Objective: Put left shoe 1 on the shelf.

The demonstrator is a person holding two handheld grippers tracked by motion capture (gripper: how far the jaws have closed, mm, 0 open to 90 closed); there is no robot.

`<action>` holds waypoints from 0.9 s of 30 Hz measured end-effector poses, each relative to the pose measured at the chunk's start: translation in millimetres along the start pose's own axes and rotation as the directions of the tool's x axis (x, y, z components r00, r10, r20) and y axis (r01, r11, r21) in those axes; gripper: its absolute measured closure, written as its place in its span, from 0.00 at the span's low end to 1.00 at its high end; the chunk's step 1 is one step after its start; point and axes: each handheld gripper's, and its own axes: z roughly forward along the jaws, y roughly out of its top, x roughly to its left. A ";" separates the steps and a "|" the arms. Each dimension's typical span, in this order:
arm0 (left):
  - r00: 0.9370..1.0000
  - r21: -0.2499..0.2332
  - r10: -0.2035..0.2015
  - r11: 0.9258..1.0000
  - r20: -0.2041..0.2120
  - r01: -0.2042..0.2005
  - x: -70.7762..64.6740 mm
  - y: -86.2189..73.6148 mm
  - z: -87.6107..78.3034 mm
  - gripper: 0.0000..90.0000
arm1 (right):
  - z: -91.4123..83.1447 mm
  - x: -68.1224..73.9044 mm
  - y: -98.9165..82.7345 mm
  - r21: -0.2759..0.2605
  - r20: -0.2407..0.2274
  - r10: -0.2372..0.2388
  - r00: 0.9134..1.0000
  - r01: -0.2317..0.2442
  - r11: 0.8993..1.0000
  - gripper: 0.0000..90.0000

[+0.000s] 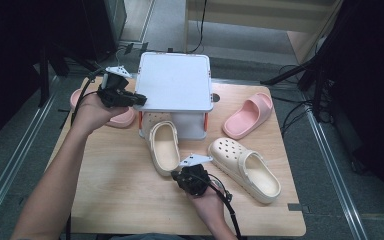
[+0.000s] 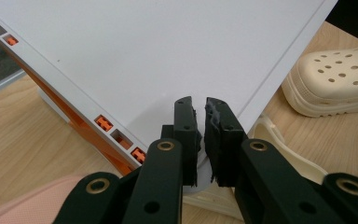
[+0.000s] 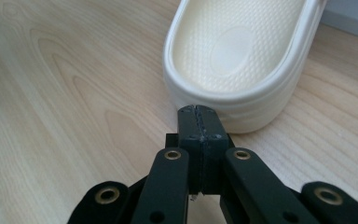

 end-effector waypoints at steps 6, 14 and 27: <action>1.000 0.000 0.000 1.000 -0.005 0.000 -0.9 0.2 0.3 0.92 | 2.2 0.6 5.3 -0.011 0.001 0.008 1.000 -0.008 1.000 1.00; 1.000 0.002 0.000 1.000 -0.005 0.000 -0.4 0.2 0.1 0.92 | 5.7 4.3 17.6 -0.033 0.001 -0.013 1.000 0.013 0.999 1.00; 1.000 0.001 -0.001 1.000 0.001 0.001 0.0 0.0 0.1 0.93 | 25.4 5.1 44.5 -0.040 -0.001 -0.024 1.000 0.024 0.999 1.00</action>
